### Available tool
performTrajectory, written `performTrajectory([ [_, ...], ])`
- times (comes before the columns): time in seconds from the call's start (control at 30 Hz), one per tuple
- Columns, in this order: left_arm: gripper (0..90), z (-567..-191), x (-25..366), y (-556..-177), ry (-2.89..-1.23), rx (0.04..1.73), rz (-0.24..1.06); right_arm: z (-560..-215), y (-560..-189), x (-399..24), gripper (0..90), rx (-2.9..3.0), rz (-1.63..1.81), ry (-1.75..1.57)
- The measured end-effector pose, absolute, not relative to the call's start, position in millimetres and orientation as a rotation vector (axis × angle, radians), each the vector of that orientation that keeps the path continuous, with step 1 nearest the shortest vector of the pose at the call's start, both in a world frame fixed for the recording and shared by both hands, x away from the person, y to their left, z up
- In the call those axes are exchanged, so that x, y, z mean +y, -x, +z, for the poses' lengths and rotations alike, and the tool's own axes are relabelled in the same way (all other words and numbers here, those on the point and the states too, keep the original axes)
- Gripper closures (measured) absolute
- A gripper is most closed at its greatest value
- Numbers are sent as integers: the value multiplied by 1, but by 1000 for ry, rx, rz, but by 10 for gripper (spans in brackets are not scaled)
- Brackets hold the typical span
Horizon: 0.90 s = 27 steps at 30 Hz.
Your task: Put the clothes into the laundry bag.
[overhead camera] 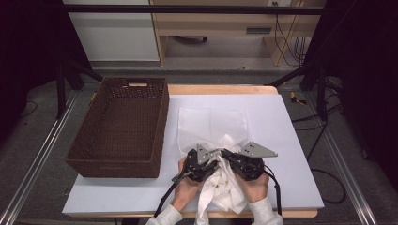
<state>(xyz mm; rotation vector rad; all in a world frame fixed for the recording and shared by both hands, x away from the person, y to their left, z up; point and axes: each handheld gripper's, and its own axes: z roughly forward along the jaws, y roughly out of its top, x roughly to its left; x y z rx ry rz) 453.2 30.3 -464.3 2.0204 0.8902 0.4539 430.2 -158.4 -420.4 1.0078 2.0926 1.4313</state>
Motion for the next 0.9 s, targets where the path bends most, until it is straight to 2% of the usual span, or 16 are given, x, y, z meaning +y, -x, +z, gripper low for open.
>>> performTrajectory([
  [0.13, 639, -462, 30, -449, -2045, 864, 509, -418, -426, -168, 892, 2069, 1423, -1017],
  [0.2, 550, -457, 33, -444, -2050, 864, 482, -419, -427, -170, 893, 2058, 1416, -1034],
  [0.27, 403, -449, 39, -437, -2041, 832, 439, -420, -428, -170, 893, 2060, 1410, -1040],
  [0.33, 325, -439, 48, -426, -2018, 802, 422, -420, -429, -170, 893, 2060, 1407, -1041],
  [0.5, 278, -425, 62, -402, -1987, 746, 414, -420, -430, -169, 892, 2060, 1399, -1050],
  [0.73, 243, -463, 42, -414, -2091, 795, 346, -421, -430, -167, 892, 2062, 1399, -1041],
  [0.77, 256, -466, 41, -416, -2092, 802, 325, -421, -430, -167, 891, 2066, 1399, -1046],
  [0.8, 319, -468, 40, -417, -2092, 802, 303, -422, -431, -166, 892, 2066, 1398, -1039],
  [0.9, 645, -472, 38, -417, -2081, 786, 242, -424, -433, -163, 892, 2074, 1394, -1037],
])
